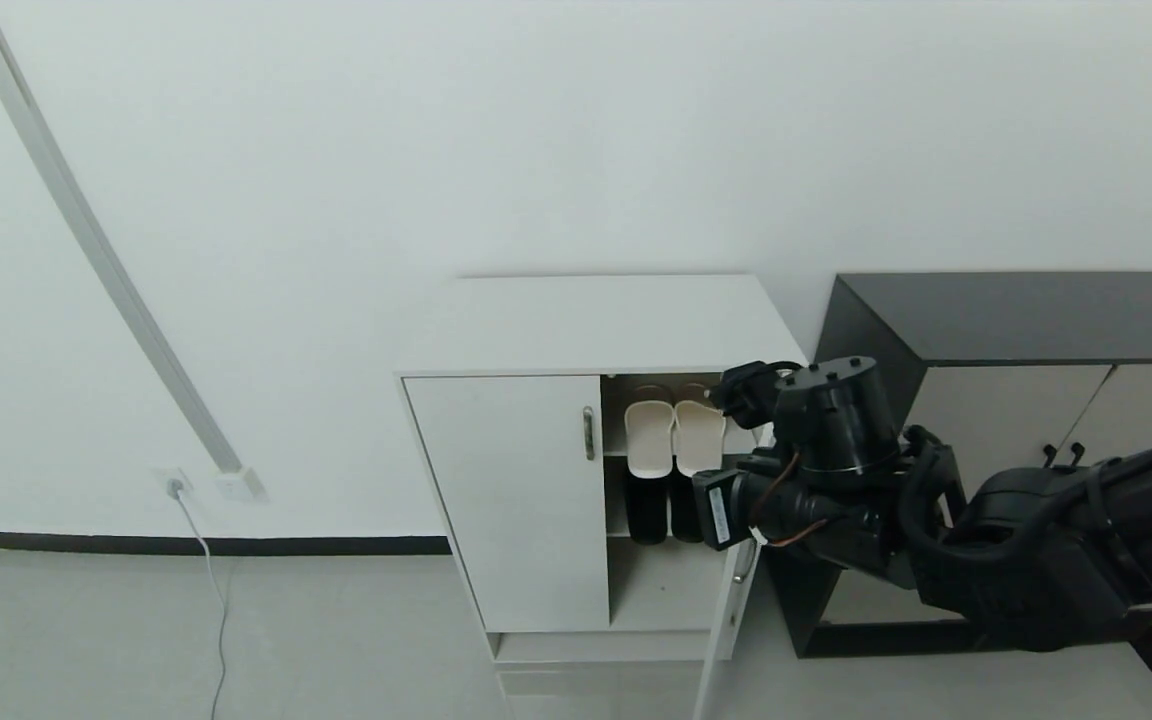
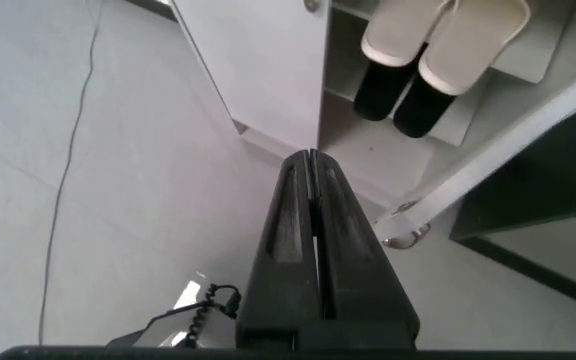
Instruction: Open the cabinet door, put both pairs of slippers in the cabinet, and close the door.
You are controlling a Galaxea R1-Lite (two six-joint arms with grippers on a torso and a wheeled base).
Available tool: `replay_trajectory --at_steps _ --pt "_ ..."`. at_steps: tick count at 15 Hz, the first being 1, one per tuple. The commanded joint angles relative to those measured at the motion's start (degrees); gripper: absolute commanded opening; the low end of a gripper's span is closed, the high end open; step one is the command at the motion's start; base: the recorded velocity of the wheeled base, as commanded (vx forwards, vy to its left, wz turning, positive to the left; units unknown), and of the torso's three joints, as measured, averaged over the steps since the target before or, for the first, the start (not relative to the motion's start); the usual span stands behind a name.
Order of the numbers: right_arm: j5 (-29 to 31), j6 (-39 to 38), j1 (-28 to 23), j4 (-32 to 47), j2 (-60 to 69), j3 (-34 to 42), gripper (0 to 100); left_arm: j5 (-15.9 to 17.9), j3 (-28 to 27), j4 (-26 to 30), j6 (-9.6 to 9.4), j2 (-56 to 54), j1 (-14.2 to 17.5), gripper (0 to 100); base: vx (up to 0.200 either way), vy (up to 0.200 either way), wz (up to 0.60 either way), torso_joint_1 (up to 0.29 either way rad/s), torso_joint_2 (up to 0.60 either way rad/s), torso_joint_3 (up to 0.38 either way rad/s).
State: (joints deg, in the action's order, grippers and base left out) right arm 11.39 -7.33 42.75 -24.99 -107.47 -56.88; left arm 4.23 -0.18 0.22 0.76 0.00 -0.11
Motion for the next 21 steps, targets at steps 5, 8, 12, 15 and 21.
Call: replay_trajectory --at_steps 5,8,12,15,21 --pt "0.0 4.0 -3.6 0.5 11.7 12.1 0 0.1 0.0 0.0 0.04 0.0 -0.1 0 0.040 0.000 0.00 0.000 0.00 0.000" --pt "0.0 4.8 -5.9 0.6 16.0 18.7 0 0.1 0.0 0.0 0.04 0.0 0.0 0 0.200 0.000 0.00 -0.009 0.00 0.002" --pt "-0.1 4.7 -7.0 0.5 15.8 24.2 0 0.1 0.0 0.0 0.04 0.0 -0.1 0 0.050 0.000 0.00 0.002 0.00 0.001" --pt "-0.7 4.4 -7.2 -0.2 11.5 23.9 0 0.1 0.0 0.0 0.04 0.0 -0.1 0 0.000 0.000 0.00 0.000 0.00 0.000" --pt "-0.7 4.4 -7.2 -9.9 2.4 22.6 0 0.0 0.0 0.0 0.04 0.0 -0.1 0 0.000 0.000 0.00 0.000 0.00 0.000"
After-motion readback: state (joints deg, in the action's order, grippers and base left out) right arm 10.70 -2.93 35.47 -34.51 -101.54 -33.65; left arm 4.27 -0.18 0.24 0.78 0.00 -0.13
